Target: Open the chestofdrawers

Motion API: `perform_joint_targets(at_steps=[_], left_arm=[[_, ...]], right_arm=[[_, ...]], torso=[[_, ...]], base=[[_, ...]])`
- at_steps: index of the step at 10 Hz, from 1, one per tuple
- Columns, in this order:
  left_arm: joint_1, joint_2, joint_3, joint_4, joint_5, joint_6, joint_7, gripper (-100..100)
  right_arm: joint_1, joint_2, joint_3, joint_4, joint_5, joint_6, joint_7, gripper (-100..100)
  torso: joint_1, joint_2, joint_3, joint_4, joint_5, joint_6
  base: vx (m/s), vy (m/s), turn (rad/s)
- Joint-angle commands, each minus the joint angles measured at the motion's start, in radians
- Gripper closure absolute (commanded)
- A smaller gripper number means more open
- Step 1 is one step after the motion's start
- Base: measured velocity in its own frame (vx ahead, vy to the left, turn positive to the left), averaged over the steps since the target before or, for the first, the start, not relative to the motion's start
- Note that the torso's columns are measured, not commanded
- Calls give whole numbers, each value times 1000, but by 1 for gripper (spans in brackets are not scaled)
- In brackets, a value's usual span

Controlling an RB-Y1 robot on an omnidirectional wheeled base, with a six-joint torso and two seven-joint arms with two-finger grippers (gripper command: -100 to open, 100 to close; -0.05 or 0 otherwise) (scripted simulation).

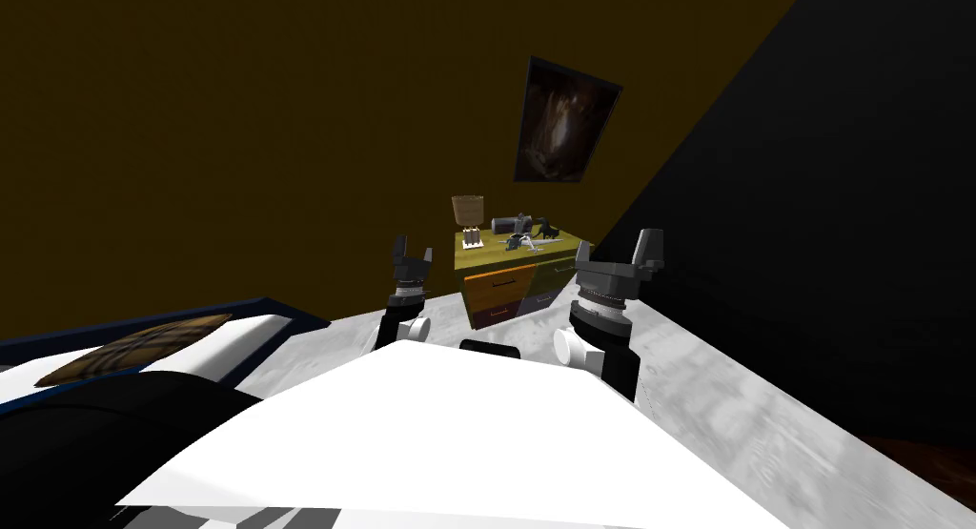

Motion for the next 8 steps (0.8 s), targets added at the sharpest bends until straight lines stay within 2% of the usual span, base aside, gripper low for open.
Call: perform_joint_targets(at_steps=[1,8], left_arm=[[0,0,0,0,0,0,0,0],[0,0,0,0,0,0,0,0]], right_arm=[[0,0,0,0,0,0,0,0],[0,0,0,0,0,0,0,0]], torso=[[0,40,-82,41,0,0],[0,544,-1087,544,0,0]], base=[[0,0,0],[0,0,0]])
